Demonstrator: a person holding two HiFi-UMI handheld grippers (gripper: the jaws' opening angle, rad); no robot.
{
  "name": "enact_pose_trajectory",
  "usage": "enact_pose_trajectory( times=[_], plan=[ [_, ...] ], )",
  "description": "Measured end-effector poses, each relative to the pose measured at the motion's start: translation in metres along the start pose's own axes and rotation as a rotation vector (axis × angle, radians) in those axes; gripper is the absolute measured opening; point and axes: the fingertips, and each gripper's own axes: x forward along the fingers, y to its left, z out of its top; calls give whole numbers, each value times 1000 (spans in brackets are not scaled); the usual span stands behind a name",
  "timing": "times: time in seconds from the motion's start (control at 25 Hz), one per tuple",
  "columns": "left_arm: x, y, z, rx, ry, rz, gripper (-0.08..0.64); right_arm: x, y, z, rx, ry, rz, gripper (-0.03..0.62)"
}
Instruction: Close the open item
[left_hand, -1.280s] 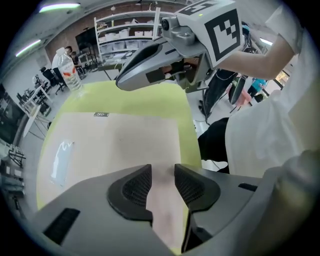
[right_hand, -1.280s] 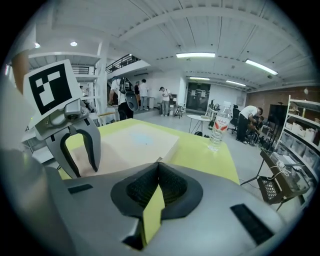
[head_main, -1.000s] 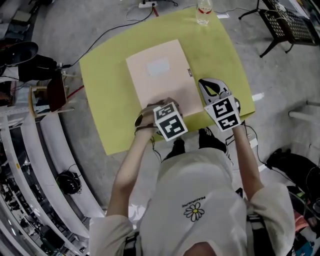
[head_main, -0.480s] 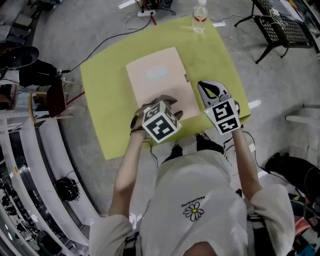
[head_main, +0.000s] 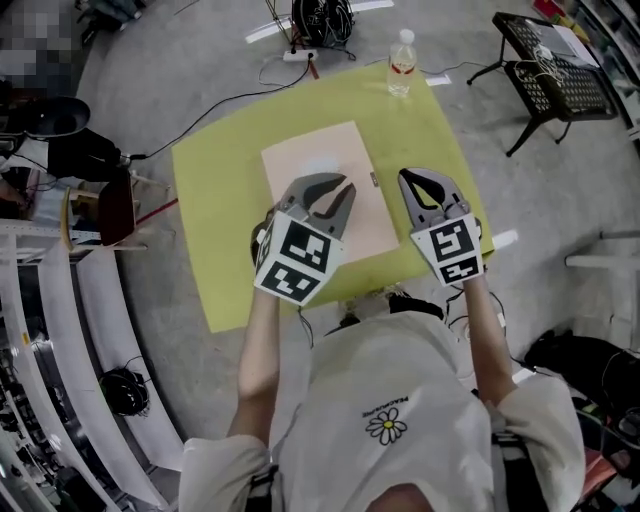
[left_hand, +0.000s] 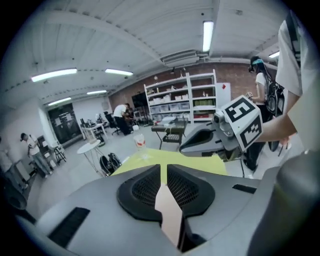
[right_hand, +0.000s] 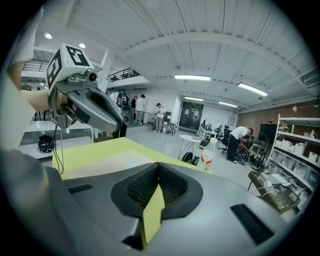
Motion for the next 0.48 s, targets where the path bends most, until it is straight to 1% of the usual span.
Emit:
enact_pose_trajectory(
  times=[0.12,0.24,0.36,0.44,0.48],
  plan=[
    [-22,20,23,-39,-109,121,39,-4,-6,25,-7,-60,-17,12],
    [-54,41,36,-76,-207,285,15,-10,-2,51,-3,-120,-24,12],
    [-88,55,43,-170,-340,434,14,-19,4,73,8,-185,-33,12],
    [-105,66,43,-234,-431,516,14,-25,5,89,12,-242,-43,12],
    [-111,72,39,-263,-462,553,15,-27,6,97,18,-268,-49,12]
  ],
)
